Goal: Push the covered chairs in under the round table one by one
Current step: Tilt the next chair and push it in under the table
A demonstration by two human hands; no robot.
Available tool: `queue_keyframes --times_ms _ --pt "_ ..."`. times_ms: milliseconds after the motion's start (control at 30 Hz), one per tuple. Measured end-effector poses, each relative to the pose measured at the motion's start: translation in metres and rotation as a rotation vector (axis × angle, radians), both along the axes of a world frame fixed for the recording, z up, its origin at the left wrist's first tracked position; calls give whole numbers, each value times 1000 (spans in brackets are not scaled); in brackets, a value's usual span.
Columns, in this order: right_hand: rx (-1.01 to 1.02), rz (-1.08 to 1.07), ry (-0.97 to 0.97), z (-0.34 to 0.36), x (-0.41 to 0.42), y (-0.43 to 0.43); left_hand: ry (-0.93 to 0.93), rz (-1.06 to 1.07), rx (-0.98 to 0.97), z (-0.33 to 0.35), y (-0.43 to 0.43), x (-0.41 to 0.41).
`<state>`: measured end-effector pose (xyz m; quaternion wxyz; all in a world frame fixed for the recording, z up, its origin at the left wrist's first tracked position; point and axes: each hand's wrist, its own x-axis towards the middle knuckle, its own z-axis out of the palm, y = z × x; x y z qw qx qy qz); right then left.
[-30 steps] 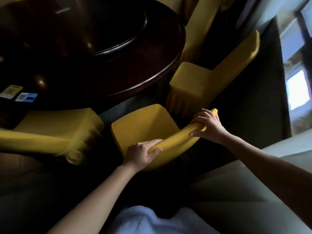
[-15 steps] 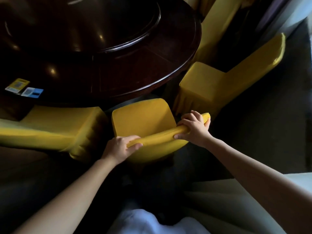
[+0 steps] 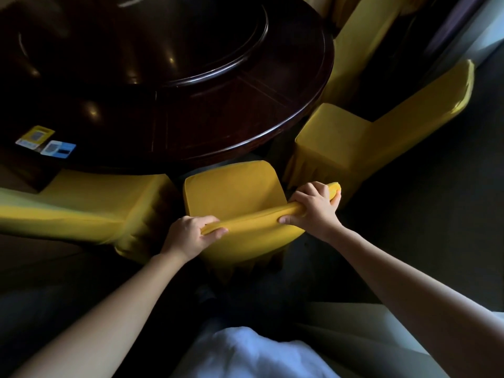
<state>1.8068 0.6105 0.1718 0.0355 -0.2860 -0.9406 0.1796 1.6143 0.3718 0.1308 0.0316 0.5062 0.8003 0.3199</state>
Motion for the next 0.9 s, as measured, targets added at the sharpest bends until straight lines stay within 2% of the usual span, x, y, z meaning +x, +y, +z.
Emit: queue_keyframes --times_ms 367,633,900 --pt "34 -19 30 -37 34 -66 34 52 -41 -24 -52 22" --pt "-34 52 -108 -24 -14 -12 53 171 -76 -14 -24 15" --pt "-34 62 -193 -17 -66 27 -149 207 -220 -5 8 -21"
